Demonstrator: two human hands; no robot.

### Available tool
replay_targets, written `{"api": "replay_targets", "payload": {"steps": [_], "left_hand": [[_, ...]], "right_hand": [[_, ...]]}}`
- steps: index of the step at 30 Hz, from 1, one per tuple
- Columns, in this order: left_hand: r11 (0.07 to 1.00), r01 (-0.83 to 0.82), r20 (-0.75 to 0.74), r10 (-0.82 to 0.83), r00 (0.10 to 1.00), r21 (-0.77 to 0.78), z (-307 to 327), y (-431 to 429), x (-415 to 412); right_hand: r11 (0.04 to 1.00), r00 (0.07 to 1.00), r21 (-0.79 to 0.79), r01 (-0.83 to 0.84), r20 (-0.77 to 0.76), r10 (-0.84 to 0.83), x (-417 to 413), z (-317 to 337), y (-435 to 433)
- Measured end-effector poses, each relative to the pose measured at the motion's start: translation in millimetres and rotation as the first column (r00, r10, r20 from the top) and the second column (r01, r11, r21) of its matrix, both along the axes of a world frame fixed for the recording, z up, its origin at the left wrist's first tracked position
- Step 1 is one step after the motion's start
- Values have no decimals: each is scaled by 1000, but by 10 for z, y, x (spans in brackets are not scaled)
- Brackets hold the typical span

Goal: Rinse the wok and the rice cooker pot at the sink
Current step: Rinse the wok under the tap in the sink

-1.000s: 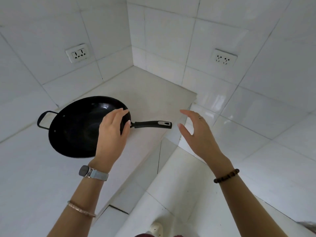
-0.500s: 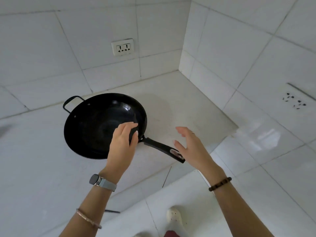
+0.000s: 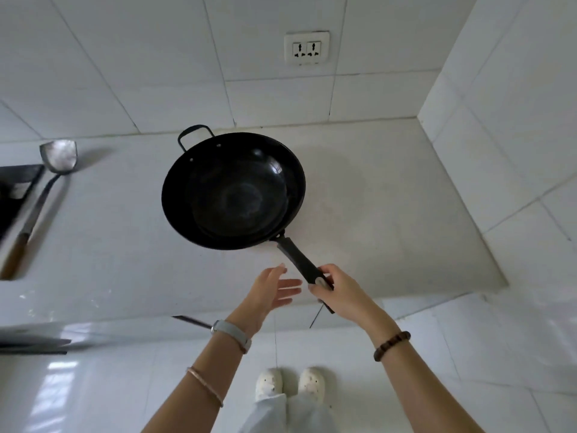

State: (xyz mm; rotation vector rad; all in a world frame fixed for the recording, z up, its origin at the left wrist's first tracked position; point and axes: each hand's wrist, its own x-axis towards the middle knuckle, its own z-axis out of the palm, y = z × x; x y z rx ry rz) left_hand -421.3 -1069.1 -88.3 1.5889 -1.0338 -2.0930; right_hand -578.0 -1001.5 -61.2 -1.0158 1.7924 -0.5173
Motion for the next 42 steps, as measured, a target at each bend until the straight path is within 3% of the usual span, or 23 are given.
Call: {"api": "replay_targets", "payload": {"steps": [4,7,11,15,24,34,42], "left_hand": [[974,-99,-267,152,952,203,-121,-30,-173],[957,-114,-355,207,912,266,-139,-93,-282],[938,-185,-334,282,899,294,-162,-195,-393],[928,-227,-317,320,893,296,-158,-250,-431],[922,-304,-198,353,914,239,-61,-280,-475],[912,-353,-161,388,907,210,36,-238,-373],[905,-405,-183,424,887,131,217,-166,-17]], "right_hand": [[998,996,64,-27,91,21,9,-69,-64],[994,992,98,-52,116,41,47,-94,-128],[987,986,134,-88,151,68,104,-121,-219],[988,981,151,8,190,-37,216,-139,-297],[980,981,80,181,61,-186,420,-145,-326],[980,981,-52,192,18,-192,563,-119,-269],[985,990,-114,131,71,-124,869,-12,-236]]}}
